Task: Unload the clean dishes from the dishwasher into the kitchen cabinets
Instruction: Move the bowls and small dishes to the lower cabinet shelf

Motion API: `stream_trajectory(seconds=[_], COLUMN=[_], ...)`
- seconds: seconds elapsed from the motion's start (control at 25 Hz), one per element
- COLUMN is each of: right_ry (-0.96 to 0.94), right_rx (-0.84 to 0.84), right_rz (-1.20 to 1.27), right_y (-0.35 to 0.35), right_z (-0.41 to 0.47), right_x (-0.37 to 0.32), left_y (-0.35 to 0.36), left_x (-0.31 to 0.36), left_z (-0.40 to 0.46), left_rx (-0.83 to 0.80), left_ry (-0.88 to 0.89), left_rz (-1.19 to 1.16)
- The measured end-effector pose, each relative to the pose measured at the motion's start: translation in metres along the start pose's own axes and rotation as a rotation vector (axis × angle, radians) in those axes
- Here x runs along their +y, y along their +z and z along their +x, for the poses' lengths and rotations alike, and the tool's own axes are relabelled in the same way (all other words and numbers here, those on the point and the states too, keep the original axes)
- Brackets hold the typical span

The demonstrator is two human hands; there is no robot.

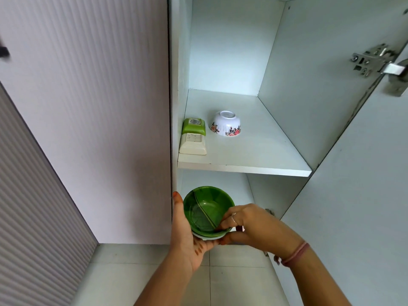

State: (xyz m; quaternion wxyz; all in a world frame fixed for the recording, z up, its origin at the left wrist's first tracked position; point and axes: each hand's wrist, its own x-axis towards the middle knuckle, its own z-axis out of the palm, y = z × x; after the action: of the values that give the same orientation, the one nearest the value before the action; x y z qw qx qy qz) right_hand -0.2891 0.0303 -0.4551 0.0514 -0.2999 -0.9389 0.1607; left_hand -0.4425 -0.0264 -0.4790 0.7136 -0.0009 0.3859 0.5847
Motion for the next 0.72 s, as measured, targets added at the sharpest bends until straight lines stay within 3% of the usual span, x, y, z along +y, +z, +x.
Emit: stream_trajectory(seconds=[0.16,0.32,0.52,0.6,0.72], right_ry=[-0.068,0.055,0.287,0.402,0.481], right_rx=[0.080,0.233,0.951,1.125,1.258], right_rz=[0.276,0.674,1.528,1.780,2.021], right_y=[-0.027,-0.059,-0.095,-0.105,-0.112], right_z=[-0.010,-0.019,-0.003,0.018,0.047], right_x=[0.003,-0.002,0.036,0.060,0.095], left_y=[0.004,0.008,0.011,0.013,0.015], left_x=[-0.003,-0.005,-0.005,-0.006,-0.008], left_z=[-0.003,-0.004,-0.008,-0.010,-0.011], left_rx=[0.000,0.019,0.062,0.048,0.040], left_ry=[-0.020,0.013,0.040,0.046,0.047], left_rz=[-0.016,0.022,0.014,0.018,0.019])
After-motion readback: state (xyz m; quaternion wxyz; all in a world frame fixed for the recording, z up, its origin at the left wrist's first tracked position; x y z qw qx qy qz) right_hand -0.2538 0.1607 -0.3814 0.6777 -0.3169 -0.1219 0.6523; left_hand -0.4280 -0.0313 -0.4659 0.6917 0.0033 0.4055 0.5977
